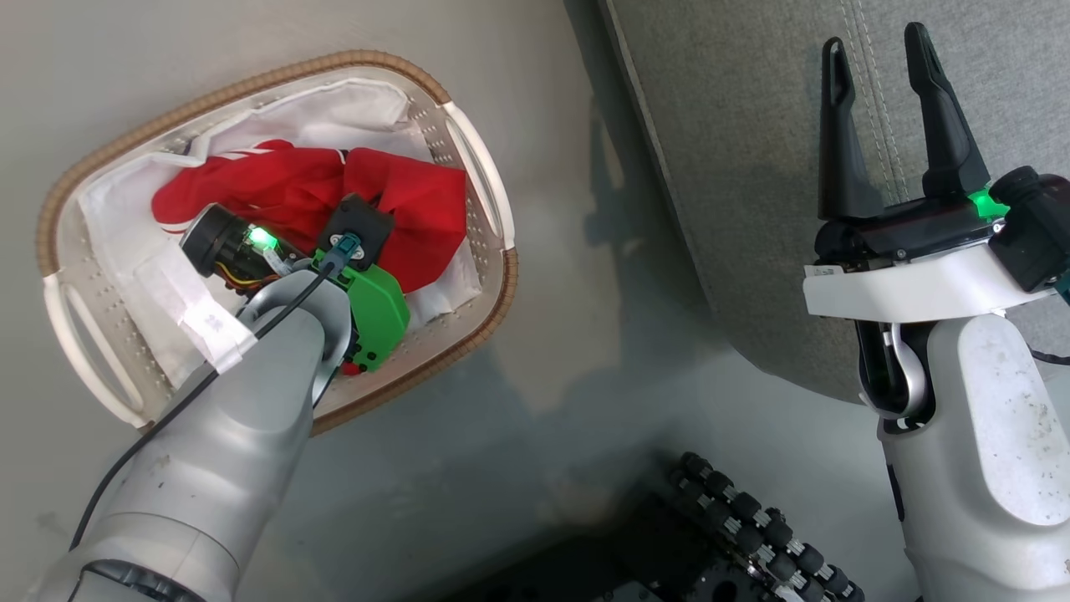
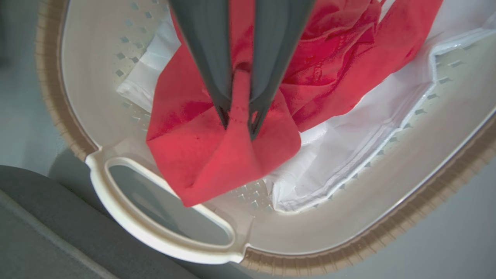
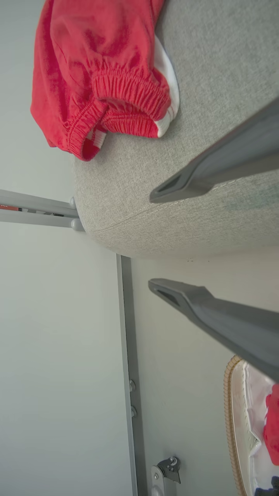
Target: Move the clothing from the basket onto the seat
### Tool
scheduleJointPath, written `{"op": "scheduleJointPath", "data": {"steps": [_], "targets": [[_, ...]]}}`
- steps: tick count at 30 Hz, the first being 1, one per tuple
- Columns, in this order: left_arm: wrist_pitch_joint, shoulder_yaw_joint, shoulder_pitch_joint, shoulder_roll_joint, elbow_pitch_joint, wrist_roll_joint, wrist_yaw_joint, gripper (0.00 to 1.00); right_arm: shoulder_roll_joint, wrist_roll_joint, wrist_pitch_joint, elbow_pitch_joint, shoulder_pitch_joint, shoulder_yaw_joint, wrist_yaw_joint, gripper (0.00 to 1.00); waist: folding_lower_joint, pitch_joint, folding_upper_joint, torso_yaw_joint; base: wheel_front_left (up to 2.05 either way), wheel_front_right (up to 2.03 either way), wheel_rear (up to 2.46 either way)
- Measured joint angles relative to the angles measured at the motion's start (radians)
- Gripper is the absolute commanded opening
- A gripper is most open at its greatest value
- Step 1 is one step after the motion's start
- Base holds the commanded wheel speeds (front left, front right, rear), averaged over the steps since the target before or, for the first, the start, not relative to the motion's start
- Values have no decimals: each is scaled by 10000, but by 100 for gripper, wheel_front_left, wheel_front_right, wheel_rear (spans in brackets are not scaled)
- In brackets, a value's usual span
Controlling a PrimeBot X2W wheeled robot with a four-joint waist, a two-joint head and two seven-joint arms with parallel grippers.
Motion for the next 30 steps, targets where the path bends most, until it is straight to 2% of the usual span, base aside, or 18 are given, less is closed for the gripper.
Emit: {"op": "scheduleJointPath", "data": {"steps": [7, 16, 23, 30], "targets": [[-359, 17, 343, -136, -430, -330, -2, 0, 8, -443, 0, 387, 11, -125, 0, 100, -1, -644, 0, 355, 0, 0, 0], [-424, -222, 1072, -140, -2491, -466, -10, 0, 13, -1243, 0, 1081, 627, -470, 0, 100, -1, -2125, 0, 1021, 0, 0, 0], [-433, -355, 1435, 598, -4589, -579, -12, 0, 13, -1655, 0, 1636, 1389, -512, 0, 100, -2, -3583, 0, 1545, 0, 0, 0], [-291, -533, 1105, 1453, -5869, -673, -15, 0, 13, -1804, 0, 2050, 2047, -366, 0, 100, -2, -5082, 0, 1998, 0, 0, 0]]}}
